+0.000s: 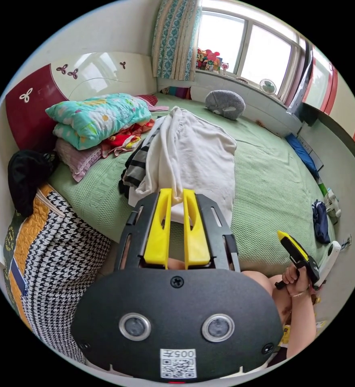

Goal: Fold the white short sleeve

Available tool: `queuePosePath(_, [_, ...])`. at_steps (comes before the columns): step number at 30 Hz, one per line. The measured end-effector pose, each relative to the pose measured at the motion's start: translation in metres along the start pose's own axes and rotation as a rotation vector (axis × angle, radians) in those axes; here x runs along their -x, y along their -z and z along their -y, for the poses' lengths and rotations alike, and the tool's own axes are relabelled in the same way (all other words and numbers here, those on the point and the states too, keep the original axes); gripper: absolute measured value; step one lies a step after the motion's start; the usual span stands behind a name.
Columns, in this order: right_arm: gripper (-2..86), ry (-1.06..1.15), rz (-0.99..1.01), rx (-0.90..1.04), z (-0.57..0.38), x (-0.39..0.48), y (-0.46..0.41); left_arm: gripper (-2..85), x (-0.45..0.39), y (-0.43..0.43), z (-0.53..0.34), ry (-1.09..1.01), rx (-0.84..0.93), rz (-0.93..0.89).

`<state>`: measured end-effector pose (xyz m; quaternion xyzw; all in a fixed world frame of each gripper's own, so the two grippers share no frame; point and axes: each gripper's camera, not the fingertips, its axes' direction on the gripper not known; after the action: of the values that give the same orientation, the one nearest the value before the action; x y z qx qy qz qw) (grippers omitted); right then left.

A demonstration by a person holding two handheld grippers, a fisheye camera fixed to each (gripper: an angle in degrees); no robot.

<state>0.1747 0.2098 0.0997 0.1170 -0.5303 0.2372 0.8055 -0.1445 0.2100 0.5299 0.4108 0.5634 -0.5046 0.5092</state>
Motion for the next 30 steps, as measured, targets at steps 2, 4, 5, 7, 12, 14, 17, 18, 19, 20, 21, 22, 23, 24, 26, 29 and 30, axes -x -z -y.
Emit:
queuePosePath(2, [-0.9,-0.004,-0.001,0.003,-0.001,-0.001,0.000,5.6,-0.004,0.000,0.000,0.004,0.000,-0.012])
queuePosePath(4, [-0.9,-0.005,-0.001,0.008,-0.001,-0.002,-0.001,5.5,-0.008,-0.001,-0.001,-0.007,-0.002,-0.018])
queuePosePath(5, [-0.9,-0.006,0.000,0.011,-0.001,-0.002,-0.001,5.5,-0.011,-0.002,-0.002,-0.016,0.000,-0.017])
queuePosePath(7, [-0.9,-0.008,0.004,0.013,-0.001,-0.004,-0.002,5.5,-0.015,-0.004,-0.003,-0.026,0.008,-0.015])
queuePosePath(12, [-0.9,-0.008,0.008,0.013,-0.001,-0.005,-0.003,5.3,-0.026,-0.010,-0.005,-0.039,0.023,-0.031])
queuePosePath(14, [-1.0,0.001,0.005,0.022,-0.001,-0.004,-0.005,5.3,-0.030,-0.014,-0.006,-0.050,0.028,-0.038])
queuePosePath(17, [-1.0,0.001,0.002,0.021,-0.001,-0.005,-0.006,5.3,-0.035,-0.018,-0.006,-0.057,0.037,-0.030])
queuePosePath(18, [-1.0,-0.001,0.002,0.020,-0.001,-0.006,-0.006,5.3,-0.036,-0.018,-0.006,-0.057,0.037,-0.031])
queuePosePath(19, [-1.0,-0.005,0.005,0.018,-0.001,-0.007,-0.006,5.3,-0.038,-0.019,-0.007,-0.057,0.037,-0.033])
queuePosePath(20, [-1.0,-0.009,0.008,0.016,-0.001,-0.008,-0.006,5.3,-0.039,-0.020,-0.007,-0.053,0.035,-0.027])
queuePosePath(21, [-1.0,-0.011,0.009,0.015,-0.001,-0.009,-0.006,5.3,-0.040,-0.020,-0.007,-0.052,0.035,-0.024])
queuePosePath(22, [-1.0,-0.014,0.011,0.014,-0.001,-0.010,-0.006,5.3,-0.042,-0.022,-0.007,-0.053,0.035,-0.024])
queuePosePath(23, [-1.0,-0.015,0.010,0.014,-0.001,-0.010,-0.007,5.3,-0.043,-0.023,-0.007,-0.053,0.037,-0.025])
queuePosePath(24, [-1.0,-0.014,0.010,0.015,-0.001,-0.010,-0.007,5.3,-0.044,-0.024,-0.008,-0.052,0.037,-0.025])
queuePosePath(26, [-1.0,-0.008,0.010,0.020,0.000,-0.010,-0.009,5.2,-0.046,-0.026,-0.008,-0.049,0.040,-0.025])
queuePosePath(29, [-1.0,0.000,0.008,0.028,0.000,-0.010,-0.012,5.1,-0.049,-0.030,-0.009,-0.046,0.049,-0.022])
queuePosePath(30, [-1.0,0.001,0.008,0.029,0.000,-0.010,-0.013,5.0,-0.049,-0.030,-0.009,-0.049,0.051,-0.021])
